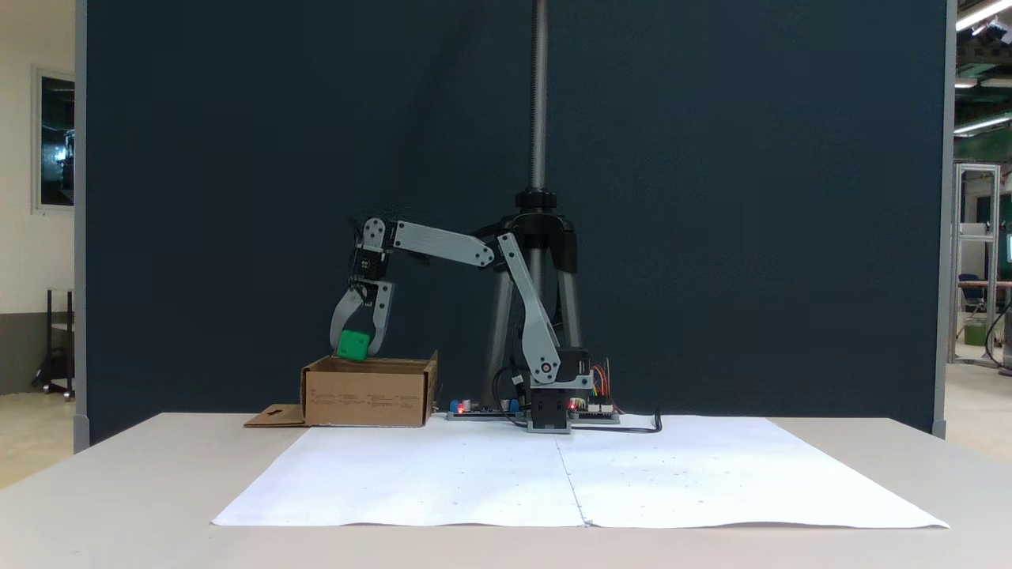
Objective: Grasp a green dice and put it in the bin.
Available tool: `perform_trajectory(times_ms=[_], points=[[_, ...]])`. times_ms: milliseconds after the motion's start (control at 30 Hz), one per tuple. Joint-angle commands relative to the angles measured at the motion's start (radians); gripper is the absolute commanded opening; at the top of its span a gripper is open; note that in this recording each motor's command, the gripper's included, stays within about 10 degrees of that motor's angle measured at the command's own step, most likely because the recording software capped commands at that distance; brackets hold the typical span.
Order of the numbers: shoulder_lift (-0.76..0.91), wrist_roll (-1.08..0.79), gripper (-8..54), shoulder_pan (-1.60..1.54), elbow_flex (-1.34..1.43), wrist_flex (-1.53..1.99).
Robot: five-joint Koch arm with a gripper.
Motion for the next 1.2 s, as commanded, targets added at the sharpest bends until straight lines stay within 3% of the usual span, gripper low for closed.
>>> perform_trajectory(times_ms=[0,500,600,767,1000,1167], points=[[0.012,-0.12,12.1,0.04,-0.011,-0.071],[-0.002,-0.166,12.3,0.064,0.118,-0.087],[-0.002,-0.166,30.1,0.067,0.121,-0.081],[-0.002,-0.166,46.9,0.069,0.146,-0.086],[0.015,-0.164,44.7,0.063,0.146,-0.17],[0.117,-0.107,44.2,0.038,0.141,-0.351]])
